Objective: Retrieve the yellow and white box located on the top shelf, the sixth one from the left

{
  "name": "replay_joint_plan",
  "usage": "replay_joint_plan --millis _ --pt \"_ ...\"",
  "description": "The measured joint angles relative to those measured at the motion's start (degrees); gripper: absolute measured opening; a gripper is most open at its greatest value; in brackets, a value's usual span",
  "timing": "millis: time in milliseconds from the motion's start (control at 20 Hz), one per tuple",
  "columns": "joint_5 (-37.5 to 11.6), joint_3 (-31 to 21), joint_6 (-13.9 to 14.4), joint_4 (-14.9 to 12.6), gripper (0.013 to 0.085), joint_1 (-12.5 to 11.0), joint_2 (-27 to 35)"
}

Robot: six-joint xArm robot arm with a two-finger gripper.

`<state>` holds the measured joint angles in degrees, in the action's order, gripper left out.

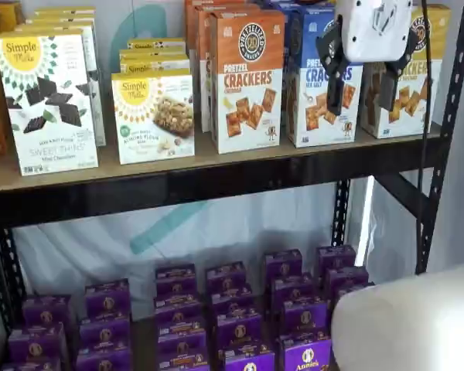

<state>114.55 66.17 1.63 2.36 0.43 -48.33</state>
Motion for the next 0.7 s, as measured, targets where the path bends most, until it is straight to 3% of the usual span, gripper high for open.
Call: replay_joint_plan --millis 150,400,700 --pt "2.9 1.4 -0.7 1.9 0.0850 -1.7 1.6" --pt "2.6 1.2 -1.2 2.4 0.0850 -2.3 1.6" --pt "-0.7 0.3 -2.8 -0.3 0.0850 -2.7 1.1"
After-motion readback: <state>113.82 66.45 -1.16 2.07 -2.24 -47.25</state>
